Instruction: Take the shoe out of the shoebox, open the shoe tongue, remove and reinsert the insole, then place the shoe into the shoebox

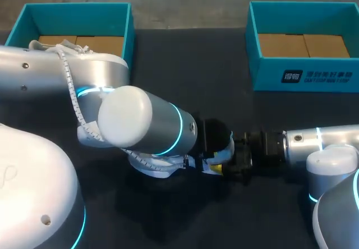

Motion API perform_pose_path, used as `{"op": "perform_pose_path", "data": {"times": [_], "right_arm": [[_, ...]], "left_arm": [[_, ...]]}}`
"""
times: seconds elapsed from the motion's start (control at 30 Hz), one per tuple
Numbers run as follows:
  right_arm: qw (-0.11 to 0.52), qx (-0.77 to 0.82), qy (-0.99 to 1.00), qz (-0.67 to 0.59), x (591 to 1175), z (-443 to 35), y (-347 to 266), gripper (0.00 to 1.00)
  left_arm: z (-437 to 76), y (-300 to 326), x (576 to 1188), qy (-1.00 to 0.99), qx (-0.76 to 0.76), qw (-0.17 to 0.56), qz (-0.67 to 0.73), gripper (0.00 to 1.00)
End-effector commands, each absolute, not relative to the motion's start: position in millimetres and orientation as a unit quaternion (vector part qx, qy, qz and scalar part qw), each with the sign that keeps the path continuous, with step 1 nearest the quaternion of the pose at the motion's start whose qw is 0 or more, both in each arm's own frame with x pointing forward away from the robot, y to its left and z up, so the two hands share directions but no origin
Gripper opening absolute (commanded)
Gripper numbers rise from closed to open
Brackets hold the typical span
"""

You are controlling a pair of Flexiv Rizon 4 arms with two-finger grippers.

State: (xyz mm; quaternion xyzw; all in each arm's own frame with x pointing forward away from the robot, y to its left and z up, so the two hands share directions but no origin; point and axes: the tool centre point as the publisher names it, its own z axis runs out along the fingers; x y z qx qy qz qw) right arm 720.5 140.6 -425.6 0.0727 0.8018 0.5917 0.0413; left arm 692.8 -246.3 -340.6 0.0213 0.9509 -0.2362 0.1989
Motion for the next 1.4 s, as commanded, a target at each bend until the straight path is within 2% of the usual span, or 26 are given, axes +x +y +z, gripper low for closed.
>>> {"op": "perform_pose_path", "data": {"times": [0.03,0.27,0.33,0.43,0.5,1.1,1.13,1.17,1.2,1.23,1.27,1.4], "right_arm": [[0.041,0.073,0.804,0.589,720.5,-425.3,142.8,0.0],[0.041,0.073,0.804,0.589,720.5,-425.3,142.8,0.0],[0.041,0.073,0.804,0.589,720.5,-425.3,142.8,0.0],[0.041,0.073,0.804,0.589,720.5,-425.3,142.8,0.0],[0.041,0.073,0.804,0.589,720.5,-425.3,142.8,0.0],[0.041,0.073,0.804,0.589,720.5,-425.3,142.8,0.0],[0.041,0.073,0.804,0.589,720.5,-425.3,142.8,0.0],[0.041,0.073,0.804,0.589,720.5,-425.3,142.8,0.0],[0.041,0.073,0.804,0.589,720.5,-425.3,142.8,0.0],[0.041,0.073,0.804,0.589,720.5,-425.3,142.8,0.0],[0.041,0.073,0.804,0.589,720.5,-425.3,142.8,0.0],[0.041,0.073,0.804,0.589,720.5,-425.3,142.8,0.0]], "left_arm": [[-343.4,-249.3,693.9,0.952,0.021,0.197,-0.235,0.45],[-345.3,-254.4,697.0,0.951,0.017,0.199,-0.236,0.44],[-346.1,-255.5,698.3,0.951,0.014,0.2,-0.235,0.39],[-346.3,-255.6,698.7,0.951,0.011,0.203,-0.235,0.23],[-347.1,-255.1,699.0,0.95,0.009,0.204,-0.234,0.0],[-329.6,-261.7,689.1,0.945,0.022,0.192,-0.265,0.0],[-330.0,-261.5,689.2,0.945,0.022,0.192,-0.265,0.03],[-332.2,-260.1,689.5,0.945,0.017,0.195,-0.262,0.46],[-333.7,-258.9,689.6,0.945,0.016,0.197,-0.261,0.51],[-334.8,-257.7,689.9,0.945,0.013,0.198,-0.261,0.62],[-336.1,-256.7,690.5,0.945,0.011,0.199,-0.259,0.66],[-339.5,-254.1,692.5,0.945,0.006,0.203,-0.256,0.68]]}}
